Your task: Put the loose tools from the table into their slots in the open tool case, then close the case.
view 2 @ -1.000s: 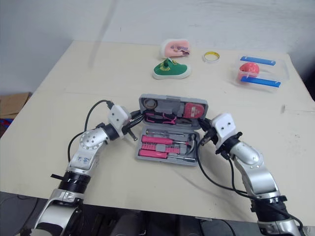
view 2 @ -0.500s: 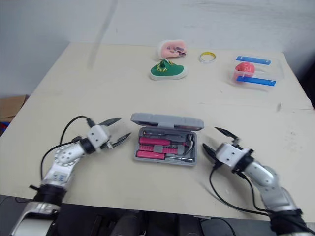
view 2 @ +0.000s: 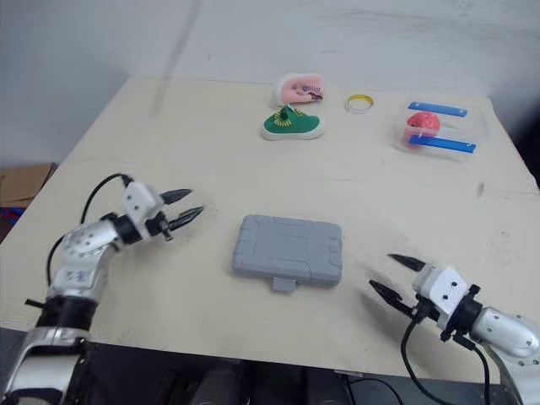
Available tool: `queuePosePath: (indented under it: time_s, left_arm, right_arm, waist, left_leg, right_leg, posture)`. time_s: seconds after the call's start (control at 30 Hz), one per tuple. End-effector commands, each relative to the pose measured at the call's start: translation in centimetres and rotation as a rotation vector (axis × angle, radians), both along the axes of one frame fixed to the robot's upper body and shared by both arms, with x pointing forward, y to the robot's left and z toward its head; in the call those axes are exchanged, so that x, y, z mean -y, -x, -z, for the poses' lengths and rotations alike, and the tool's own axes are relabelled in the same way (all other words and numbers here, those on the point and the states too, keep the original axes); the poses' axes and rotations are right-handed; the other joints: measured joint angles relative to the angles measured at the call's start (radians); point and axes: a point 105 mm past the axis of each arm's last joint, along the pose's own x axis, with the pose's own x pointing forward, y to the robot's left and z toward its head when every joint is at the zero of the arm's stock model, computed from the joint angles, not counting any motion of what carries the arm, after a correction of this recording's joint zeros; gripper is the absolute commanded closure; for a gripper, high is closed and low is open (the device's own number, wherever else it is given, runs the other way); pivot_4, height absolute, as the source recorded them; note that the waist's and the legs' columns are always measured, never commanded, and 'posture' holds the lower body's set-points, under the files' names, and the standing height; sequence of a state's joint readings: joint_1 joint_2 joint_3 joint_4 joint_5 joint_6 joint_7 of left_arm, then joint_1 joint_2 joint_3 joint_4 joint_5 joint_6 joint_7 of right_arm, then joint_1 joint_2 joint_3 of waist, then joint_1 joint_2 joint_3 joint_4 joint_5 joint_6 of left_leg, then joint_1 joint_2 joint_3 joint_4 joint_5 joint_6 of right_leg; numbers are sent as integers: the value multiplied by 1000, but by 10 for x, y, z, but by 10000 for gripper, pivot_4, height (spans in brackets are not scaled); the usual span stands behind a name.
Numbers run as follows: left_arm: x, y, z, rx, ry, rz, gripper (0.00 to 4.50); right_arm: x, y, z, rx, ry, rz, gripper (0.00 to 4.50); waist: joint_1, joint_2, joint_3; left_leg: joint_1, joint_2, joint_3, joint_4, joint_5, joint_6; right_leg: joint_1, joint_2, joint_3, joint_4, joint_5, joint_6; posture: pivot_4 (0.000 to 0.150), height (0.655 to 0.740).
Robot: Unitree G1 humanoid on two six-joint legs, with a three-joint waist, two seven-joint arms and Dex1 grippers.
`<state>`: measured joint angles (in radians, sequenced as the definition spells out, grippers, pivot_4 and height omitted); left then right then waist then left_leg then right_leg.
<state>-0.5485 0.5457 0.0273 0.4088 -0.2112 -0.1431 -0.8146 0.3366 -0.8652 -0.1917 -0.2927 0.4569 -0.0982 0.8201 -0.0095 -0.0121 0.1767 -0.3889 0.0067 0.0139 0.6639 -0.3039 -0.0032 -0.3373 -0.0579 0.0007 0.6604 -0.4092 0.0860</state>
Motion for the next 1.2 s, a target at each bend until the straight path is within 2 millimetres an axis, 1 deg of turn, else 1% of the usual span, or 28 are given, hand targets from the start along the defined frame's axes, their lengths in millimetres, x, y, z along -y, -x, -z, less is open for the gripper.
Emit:
queuePosePath:
  time_s: [0.03, 0.07, 0.1, 0.17, 0.3, 0.4, 0.53, 0.6, 0.67, 0.77, 0.87, 0.93, 1.0, 1.07, 1.2]
  left_arm:
    - [17, -11, -3, -10, -27, 44, 44770]
    - [23, -15, -3, -15, -27, 53, 45000]
    - [28, -18, -2, -29, -33, 62, 45000]
    - [36, -23, -4, -23, -45, 83, 45000]
    - [46, -28, -4, -23, -32, 111, 45000]
    - [62, -35, 4, -67, -71, 137, 45000]
    - [75, -41, 9, -84, -110, 158, 45000]
    - [82, -40, 18, -149, -117, 186, 45000]
    - [86, -39, 28, -174, -157, 206, 45000]
    - [87, -37, 36, -218, -178, 227, 45000]
    - [86, -32, 39, -248, -187, 278, 45000]
    - [85, -29, 40, -255, -193, 303, 45000]
    - [78, -20, 36, -250, -168, 364, 45000]
    - [70, -9, 37, -261, -162, 415, 45000]
    - [61, 16, 39, -233, -161, 486, 45000]
  right_arm:
    - [-20, 5, -7, -36, -32, -82, 37062]
    - [-24, 5, -7, -54, -43, -91, 41741]
    - [-28, 6, -6, -63, -46, -106, 43745]
    - [-33, 8, -4, -87, -41, -132, 43745]
    - [-39, 10, 0, -117, -31, -161, 43745]
    - [-48, 15, 10, -159, -15, -199, 43745]
    - [-54, 17, 19, -200, 1, -221, 43745]
    - [-56, 16, 25, -225, 8, -225, 43745]
    - [-58, 14, 30, -239, 19, -225, 43745]
    - [-59, 4, 34, -230, 26, -205, 43745]
    - [-58, -7, 33, -211, 22, -177, 43745]
    - [-58, -10, 33, -207, 18, -172, 43745]
    - [-54, -18, 35, -190, 51, -168, 43745]
    - [-49, -28, 35, -161, 92, -166, 43745]
    - [-48, -47, 32, -128, 111, -170, 43745]
  waist:
    - [1, 0, 0]
    - [3, 0, 0]
    - [6, 0, 0]
    - [7, 0, 0]
    - [8, -1, 0]
    - [10, -2, 1]
    - [12, -2, 1]
    - [9, -2, 1]
    - [8, -2, 1]
    - [5, -3, 1]
    - [8, -3, 1]
    - [8, -3, 1]
    - [7, -3, 1]
    - [0, -3, 1]
    - [-4, -3, 1]
  left_leg:
    - [0, 0, 0, 0, 0, 0]
    - [0, 0, 0, 1, 0, 0]
    - [0, 0, 0, 1, 0, 0]
    - [0, 0, 0, 1, 0, 0]
    - [-1, -1, 0, 1, 0, 0]
    - [-1, -1, 0, 2, 0, 0]
    - [-1, -2, 0, 2, 0, 0]
    - [-1, -3, 0, 2, 0, 0]
    - [-1, -2, 0, 2, 0, 0]
    - [-1, -2, 0, 2, 0, -1]
    - [-1, -2, 0, 2, 0, -1]
    - [-1, -2, 0, 2, 0, -1]
    - [-1, -2, 0, 2, 0, -1]
    - [-1, -2, 1, 2, 0, -1]
    - [0, -2, 0, 3, 1, -1]
  right_leg:
    - [0, 0, 0, 0, 0, 0]
    - [0, 0, 0, 0, 0, 0]
    - [-1, 0, 0, 0, 0, 0]
    - [-1, 0, 0, 0, 0, 0]
    - [-2, 0, 0, 0, 0, 0]
    - [-2, 0, 0, 0, 0, 0]
    - [-2, -1, 0, 0, 0, 0]
    - [-2, -1, 0, 0, 0, 0]
    - [-2, -1, 0, 0, 0, 0]
    - [-3, -1, 0, 0, 0, 0]
    - [-4, -1, 0, 0, 0, 0]
    - [-4, -1, 0, 0, 0, 0]
    - [-4, -1, -1, 1, 0, 0]
    - [-4, -1, 0, 1, 0, 0]
    - [-3, -2, 0, 1, 0, 0]
  posture:
    - [1500, 7400]
    - [1500, 7400]
    - [1500, 7400]
    - [1500, 7400]
    - [1500, 7400]
    - [1500, 7400]
    - [1500, 7400]
    - [1500, 7400]
    - [1500, 7400]
    - [1500, 7400]
    - [1500, 7400]
    - [1500, 7400]
    - [1500, 7400]
    - [1500, 7400]
    - [1500, 7400]
